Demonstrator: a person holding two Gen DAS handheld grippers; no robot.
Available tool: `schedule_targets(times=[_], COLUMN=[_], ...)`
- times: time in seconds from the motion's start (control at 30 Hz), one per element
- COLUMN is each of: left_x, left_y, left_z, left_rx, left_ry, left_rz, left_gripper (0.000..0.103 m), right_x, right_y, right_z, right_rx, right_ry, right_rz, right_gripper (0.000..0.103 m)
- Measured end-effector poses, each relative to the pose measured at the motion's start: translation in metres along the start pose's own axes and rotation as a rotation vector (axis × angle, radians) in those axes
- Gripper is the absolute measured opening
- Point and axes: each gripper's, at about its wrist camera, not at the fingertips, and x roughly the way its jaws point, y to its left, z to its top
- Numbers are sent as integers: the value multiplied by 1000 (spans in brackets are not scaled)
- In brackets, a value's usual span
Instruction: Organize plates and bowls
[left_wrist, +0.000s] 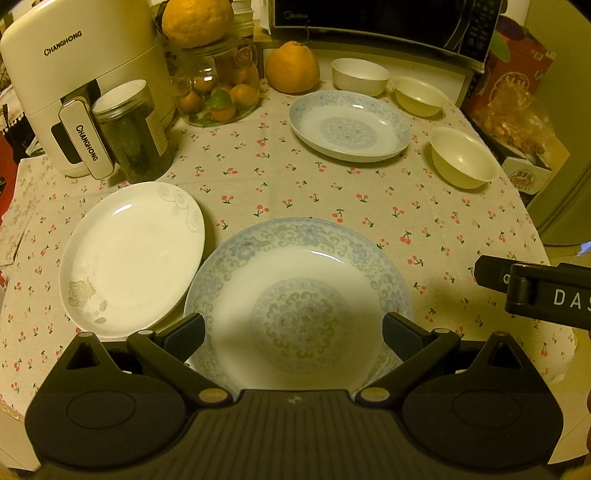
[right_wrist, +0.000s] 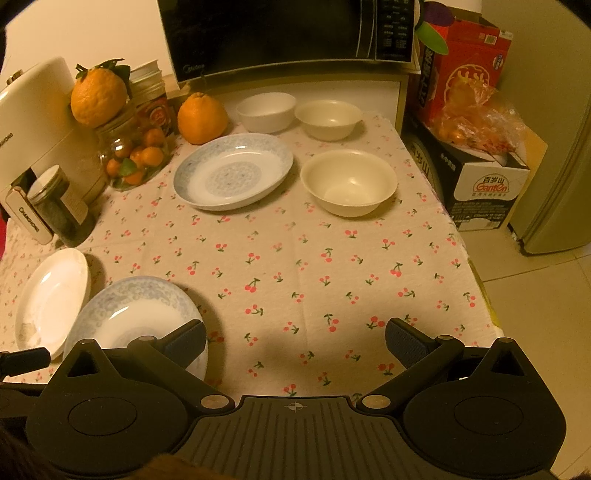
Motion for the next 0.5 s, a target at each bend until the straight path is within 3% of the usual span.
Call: schedule_targets(times=[0.5], left_x=[0], left_y=[1], left_z=[1], left_rx=[-3], left_ry=[2], left_rz=[-6], left_gripper=[103], right_x=[0], right_y=[1], right_z=[0], right_rx=[1], right_ry=[1], right_rz=[3], right_gripper=[103])
